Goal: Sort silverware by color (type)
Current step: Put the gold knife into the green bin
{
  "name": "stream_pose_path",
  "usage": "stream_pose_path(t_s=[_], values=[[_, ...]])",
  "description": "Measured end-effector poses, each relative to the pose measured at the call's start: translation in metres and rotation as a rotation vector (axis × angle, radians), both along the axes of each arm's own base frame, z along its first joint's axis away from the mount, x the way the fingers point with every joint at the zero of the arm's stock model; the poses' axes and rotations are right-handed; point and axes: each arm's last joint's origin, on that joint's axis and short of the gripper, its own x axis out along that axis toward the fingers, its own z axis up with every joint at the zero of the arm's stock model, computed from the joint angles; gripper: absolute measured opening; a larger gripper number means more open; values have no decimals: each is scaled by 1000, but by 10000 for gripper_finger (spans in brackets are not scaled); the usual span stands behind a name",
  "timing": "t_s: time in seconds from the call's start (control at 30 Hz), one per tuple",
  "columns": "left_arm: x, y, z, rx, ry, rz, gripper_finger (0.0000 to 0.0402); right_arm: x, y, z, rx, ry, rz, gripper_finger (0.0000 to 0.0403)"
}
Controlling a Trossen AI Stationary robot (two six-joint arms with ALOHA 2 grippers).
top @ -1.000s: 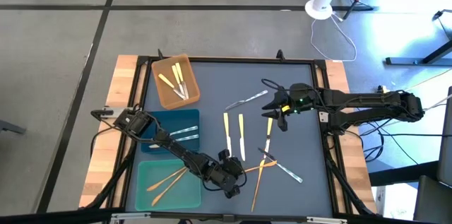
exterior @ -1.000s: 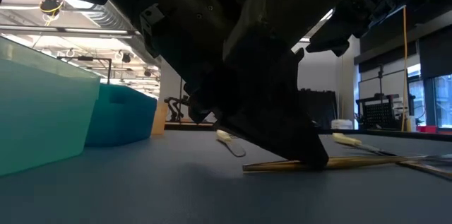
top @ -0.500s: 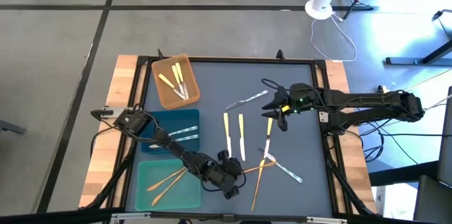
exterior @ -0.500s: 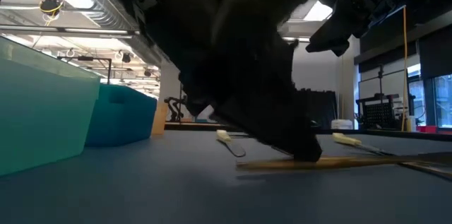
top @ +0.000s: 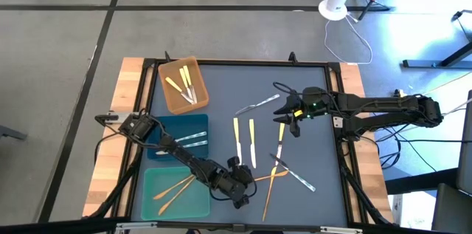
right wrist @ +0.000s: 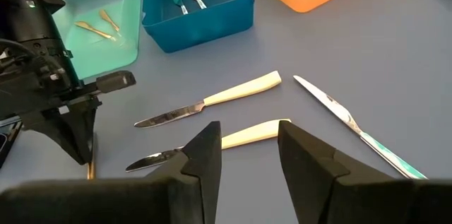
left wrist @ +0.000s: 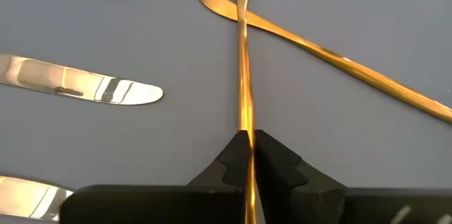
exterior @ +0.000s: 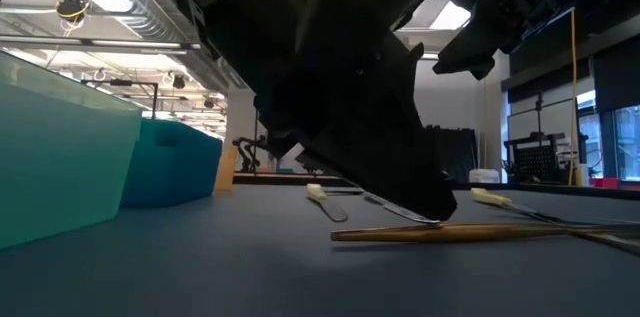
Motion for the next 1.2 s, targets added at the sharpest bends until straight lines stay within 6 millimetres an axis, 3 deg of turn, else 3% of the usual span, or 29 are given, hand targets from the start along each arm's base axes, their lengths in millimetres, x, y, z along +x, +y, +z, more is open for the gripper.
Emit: stream_pose_path(t_s=[0.4,0.77,1.2], values=[[15,13,8,5,-93,-4,86,0,0,0,0,0,0,129],[16,15,6,40,-67,-82,149,0,0,0,0,0,0,129],[9,10,0,85,19,-201,164,0,0,0,0,0,0,129]])
